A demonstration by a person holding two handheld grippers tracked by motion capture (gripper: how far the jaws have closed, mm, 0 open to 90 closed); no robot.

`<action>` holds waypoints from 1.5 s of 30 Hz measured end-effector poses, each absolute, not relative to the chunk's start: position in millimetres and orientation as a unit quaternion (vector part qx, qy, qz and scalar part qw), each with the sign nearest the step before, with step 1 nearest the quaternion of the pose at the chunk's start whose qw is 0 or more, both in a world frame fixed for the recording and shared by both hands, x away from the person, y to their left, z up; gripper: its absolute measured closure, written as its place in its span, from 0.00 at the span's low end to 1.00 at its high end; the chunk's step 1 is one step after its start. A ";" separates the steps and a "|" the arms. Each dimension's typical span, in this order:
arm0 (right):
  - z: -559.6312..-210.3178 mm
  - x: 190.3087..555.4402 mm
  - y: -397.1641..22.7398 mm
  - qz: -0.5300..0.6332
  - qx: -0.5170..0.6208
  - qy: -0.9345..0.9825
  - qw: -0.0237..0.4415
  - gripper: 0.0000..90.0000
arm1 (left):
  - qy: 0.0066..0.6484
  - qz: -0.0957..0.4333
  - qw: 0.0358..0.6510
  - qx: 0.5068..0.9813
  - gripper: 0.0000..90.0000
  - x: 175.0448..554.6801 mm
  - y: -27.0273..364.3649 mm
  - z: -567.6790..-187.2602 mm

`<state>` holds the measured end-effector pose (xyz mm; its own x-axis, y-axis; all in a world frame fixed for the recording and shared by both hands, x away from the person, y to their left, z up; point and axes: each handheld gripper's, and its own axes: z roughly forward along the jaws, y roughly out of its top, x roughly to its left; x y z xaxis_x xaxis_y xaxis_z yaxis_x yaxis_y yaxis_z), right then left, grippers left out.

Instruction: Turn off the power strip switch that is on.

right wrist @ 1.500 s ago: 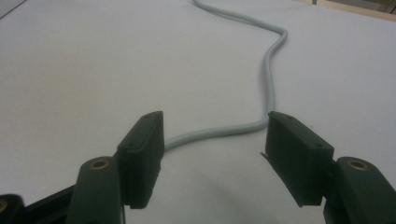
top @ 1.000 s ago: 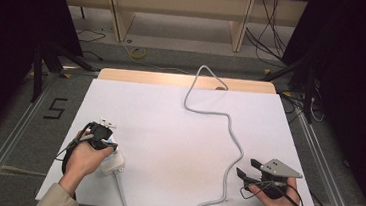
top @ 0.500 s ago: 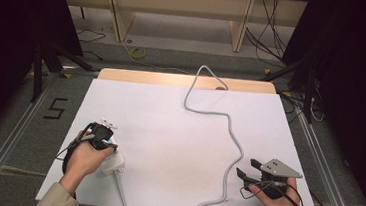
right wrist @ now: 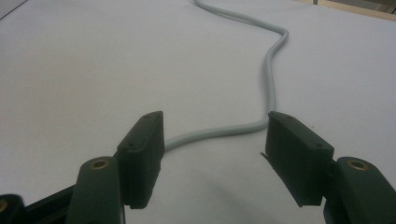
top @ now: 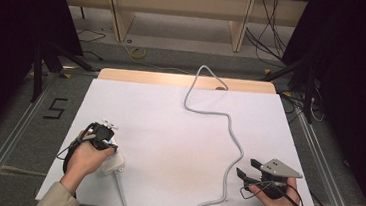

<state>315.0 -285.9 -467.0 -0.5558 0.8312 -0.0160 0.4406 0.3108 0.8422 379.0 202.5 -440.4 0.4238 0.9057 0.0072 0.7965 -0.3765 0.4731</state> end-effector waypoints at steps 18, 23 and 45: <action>-467.1 315.0 -285.9 0.420 0.408 0.777 0.233 0.43 | 0.519 0.132 0.202 0.820 0.99 380.6 201.7 -441.2; -467.2 315.1 -285.8 0.419 0.408 0.777 0.233 0.43 | 0.517 0.130 0.197 0.823 0.99 380.9 201.8 -441.9; -467.6 314.9 -285.4 0.420 0.408 0.777 0.230 0.43 | 0.525 0.127 0.187 0.821 0.99 382.3 198.1 -441.1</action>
